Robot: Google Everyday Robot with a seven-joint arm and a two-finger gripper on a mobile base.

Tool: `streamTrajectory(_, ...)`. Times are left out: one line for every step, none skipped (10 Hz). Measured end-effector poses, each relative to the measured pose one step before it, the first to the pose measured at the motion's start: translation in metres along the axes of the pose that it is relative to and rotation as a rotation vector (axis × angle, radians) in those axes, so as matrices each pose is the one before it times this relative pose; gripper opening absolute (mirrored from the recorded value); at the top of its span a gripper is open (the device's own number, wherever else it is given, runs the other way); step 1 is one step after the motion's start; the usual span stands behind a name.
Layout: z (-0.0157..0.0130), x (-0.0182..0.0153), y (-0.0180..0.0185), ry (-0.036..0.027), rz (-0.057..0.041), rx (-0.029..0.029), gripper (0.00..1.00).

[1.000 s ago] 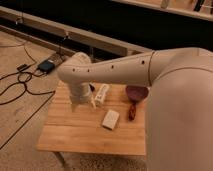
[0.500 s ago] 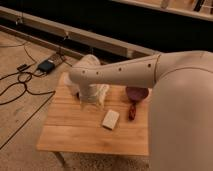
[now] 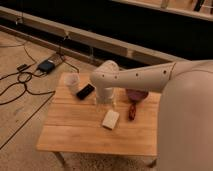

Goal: Place the pepper in the ceramic cup

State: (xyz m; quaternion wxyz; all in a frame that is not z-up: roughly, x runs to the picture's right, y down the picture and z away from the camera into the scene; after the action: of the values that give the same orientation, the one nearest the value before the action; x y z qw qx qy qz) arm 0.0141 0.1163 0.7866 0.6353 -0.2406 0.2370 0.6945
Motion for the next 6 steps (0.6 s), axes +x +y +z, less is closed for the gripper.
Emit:
streamTrajectory(0.00617, -0.00319, -0.0088, 0.00527, 0.02259, -0.01894, 0.65)
streamTrajectory(0.00412, -0.00216, -0.00815, 0.00446, 0.01652, -0.00803, 0.65)
streamTrajectory(0.00666, -0.00342, -0.01562, 0.00809, 0.02789, -0.00632, 0.65)
streamTrajectory(0.00547, -0.00359, -0.01525, 0.00754, 0.02367, -0.00043, 0.65)
streamTrajectory(0.00237, -0.00241, -0.00812, 0.00309, 0.01045, 0.00289, 0.65)
streamTrajectory(0.0055, -0.00688, -0.01775, 0.00449, 0.02074, 0.00695, 0.65)
